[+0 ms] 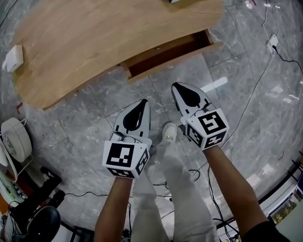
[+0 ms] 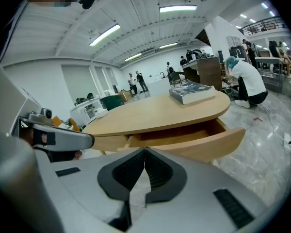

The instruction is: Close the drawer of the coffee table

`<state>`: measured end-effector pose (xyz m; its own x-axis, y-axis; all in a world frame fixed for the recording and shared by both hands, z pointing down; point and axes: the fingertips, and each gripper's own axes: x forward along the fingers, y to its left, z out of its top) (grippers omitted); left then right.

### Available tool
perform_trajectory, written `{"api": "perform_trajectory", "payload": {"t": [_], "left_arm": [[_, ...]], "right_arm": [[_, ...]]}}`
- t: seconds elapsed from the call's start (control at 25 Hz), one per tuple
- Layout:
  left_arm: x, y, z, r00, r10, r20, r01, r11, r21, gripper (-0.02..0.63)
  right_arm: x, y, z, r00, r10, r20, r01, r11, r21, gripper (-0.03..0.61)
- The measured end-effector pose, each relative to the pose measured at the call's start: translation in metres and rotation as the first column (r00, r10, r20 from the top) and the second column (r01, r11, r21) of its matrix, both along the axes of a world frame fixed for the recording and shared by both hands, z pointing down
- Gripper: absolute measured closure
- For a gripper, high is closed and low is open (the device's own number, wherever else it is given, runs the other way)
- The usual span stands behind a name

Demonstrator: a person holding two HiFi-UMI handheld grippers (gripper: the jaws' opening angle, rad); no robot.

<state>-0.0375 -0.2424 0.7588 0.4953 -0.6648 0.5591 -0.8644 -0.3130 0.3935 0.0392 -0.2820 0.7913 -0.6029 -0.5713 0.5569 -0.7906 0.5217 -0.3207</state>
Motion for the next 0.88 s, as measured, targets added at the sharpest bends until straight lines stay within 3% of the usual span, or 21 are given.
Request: {"api": "perform_trajectory", "payload": {"t": [0.88], "left_arm": [[-0.004, -0.021, 0.027, 1.000, -0.010, 0.029, 0.009, 0.999, 0.039, 0.615]], "right_arm": [[-0.005, -0.035, 0.067, 0.997, -0.010, -0.074, 0.009, 1.000, -0.012, 0.560]]}}
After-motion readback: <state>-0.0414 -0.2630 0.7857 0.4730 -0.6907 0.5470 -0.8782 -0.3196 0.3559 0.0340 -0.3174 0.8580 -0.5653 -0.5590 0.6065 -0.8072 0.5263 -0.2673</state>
